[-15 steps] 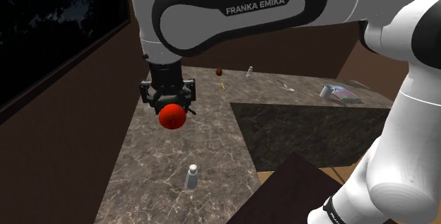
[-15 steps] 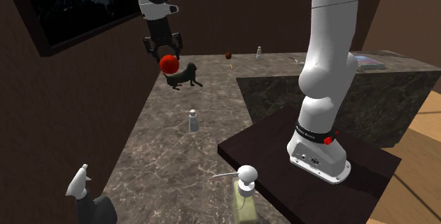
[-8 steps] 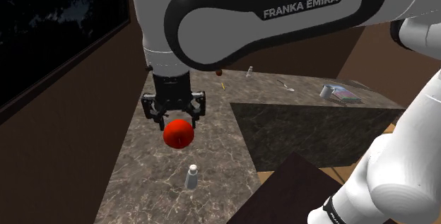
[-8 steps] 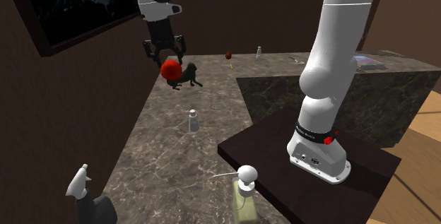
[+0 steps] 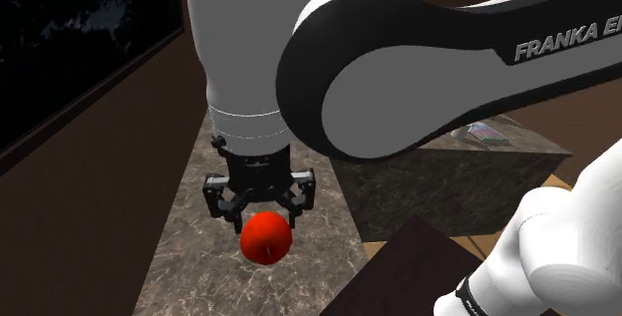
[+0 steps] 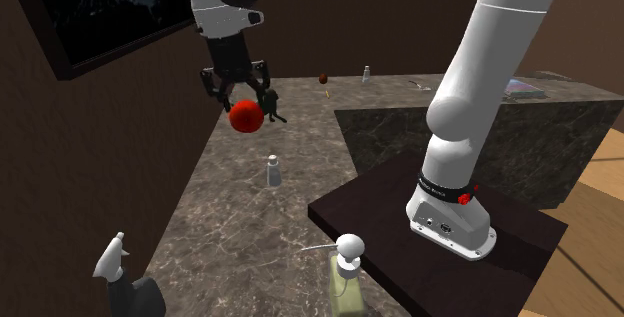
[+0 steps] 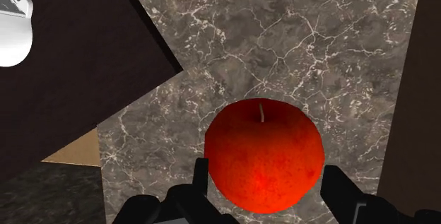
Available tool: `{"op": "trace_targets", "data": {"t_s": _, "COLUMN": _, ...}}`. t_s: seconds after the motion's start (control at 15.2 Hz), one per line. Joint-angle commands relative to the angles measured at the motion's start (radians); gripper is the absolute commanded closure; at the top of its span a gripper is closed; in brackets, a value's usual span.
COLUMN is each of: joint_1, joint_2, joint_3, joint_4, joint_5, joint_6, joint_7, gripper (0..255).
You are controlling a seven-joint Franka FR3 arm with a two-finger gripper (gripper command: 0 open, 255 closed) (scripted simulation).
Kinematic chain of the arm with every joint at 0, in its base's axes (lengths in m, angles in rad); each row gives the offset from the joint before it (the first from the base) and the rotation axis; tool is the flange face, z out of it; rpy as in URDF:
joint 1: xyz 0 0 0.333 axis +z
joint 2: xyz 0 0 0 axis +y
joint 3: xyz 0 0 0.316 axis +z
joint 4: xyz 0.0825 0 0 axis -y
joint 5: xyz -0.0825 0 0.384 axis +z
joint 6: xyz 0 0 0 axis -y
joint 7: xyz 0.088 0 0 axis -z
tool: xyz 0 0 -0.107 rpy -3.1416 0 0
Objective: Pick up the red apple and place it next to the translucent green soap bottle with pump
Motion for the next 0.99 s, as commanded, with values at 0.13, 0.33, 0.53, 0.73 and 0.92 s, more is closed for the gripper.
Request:
{"op": "trace_targets", "data": {"t_s": 0.13, "joint_1": 0.045, "joint_2": -0.064, "joint_3": 0.04, "joint_4": -0.056, "joint_5": 0.056, "joint_6": 0.004, "joint_7": 0.061, "gripper": 255}}
{"op": "trace_targets", "data": {"t_s": 0.33, "joint_1": 0.08, "joint_2": -0.104, "joint_3": 0.071, "joint_4": -0.082, "joint_5": 0.095, "joint_6": -0.001, "joint_7": 0.109, "gripper": 255}}
{"op": "trace_targets", "data": {"t_s": 0.53, "joint_1": 0.115, "joint_2": -0.135, "joint_3": 0.106, "joint_4": -0.099, "joint_5": 0.13, "joint_6": -0.007, "joint_7": 0.161, "gripper": 255}}
{"op": "trace_targets", "data": {"t_s": 0.73, "joint_1": 0.148, "joint_2": -0.156, "joint_3": 0.145, "joint_4": -0.105, "joint_5": 0.162, "joint_6": -0.013, "joint_7": 0.22, "gripper": 255}}
{"op": "trace_targets", "data": {"t_s": 0.92, "joint_1": 0.16, "joint_2": -0.163, "joint_3": 0.159, "joint_4": -0.103, "joint_5": 0.172, "joint_6": -0.018, "joint_7": 0.241, "gripper": 255}}
